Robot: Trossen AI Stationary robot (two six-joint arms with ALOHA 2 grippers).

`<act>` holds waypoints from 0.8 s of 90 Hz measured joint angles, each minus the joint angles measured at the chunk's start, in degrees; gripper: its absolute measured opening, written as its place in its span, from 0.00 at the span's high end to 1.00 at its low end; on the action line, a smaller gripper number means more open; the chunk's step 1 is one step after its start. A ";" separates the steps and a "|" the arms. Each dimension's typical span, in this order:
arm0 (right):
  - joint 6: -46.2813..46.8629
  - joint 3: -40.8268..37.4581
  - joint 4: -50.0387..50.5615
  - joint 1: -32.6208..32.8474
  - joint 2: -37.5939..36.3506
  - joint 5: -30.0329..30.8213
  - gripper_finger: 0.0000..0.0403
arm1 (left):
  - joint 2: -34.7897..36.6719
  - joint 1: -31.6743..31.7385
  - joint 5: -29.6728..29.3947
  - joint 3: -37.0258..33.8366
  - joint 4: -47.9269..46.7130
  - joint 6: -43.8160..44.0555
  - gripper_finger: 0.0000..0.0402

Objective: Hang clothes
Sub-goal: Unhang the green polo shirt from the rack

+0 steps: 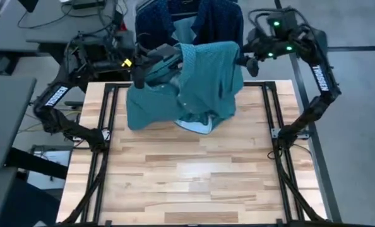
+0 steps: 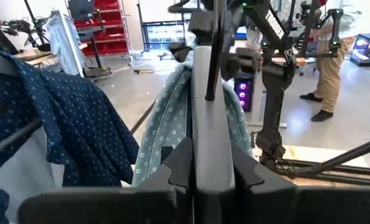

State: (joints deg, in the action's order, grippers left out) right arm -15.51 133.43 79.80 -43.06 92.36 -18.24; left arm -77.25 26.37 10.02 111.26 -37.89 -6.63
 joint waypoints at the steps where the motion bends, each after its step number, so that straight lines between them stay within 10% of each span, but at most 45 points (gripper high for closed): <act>1: 0.07 0.00 -0.08 0.09 0.26 -0.35 0.42 | -0.02 0.00 0.00 0.00 0.00 -0.02 0.94; 18: 0.10 0.00 -3.34 1.32 3.82 -5.25 0.47 | 0.06 0.00 0.05 0.00 0.46 -0.87 0.94; 37: -1.56 -0.04 -3.70 -1.43 3.35 -1.26 0.95 | 2.16 0.02 -1.70 0.00 -0.07 -1.61 0.94; 72: 7.44 0.07 -8.59 -21.66 -5.27 14.31 1.00 | 8.67 -0.97 -4.28 -0.02 2.59 -3.57 0.94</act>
State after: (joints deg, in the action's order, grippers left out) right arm -8.08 133.49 71.21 -64.73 87.09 -3.94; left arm -68.58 25.40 5.74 111.24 -35.30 -10.21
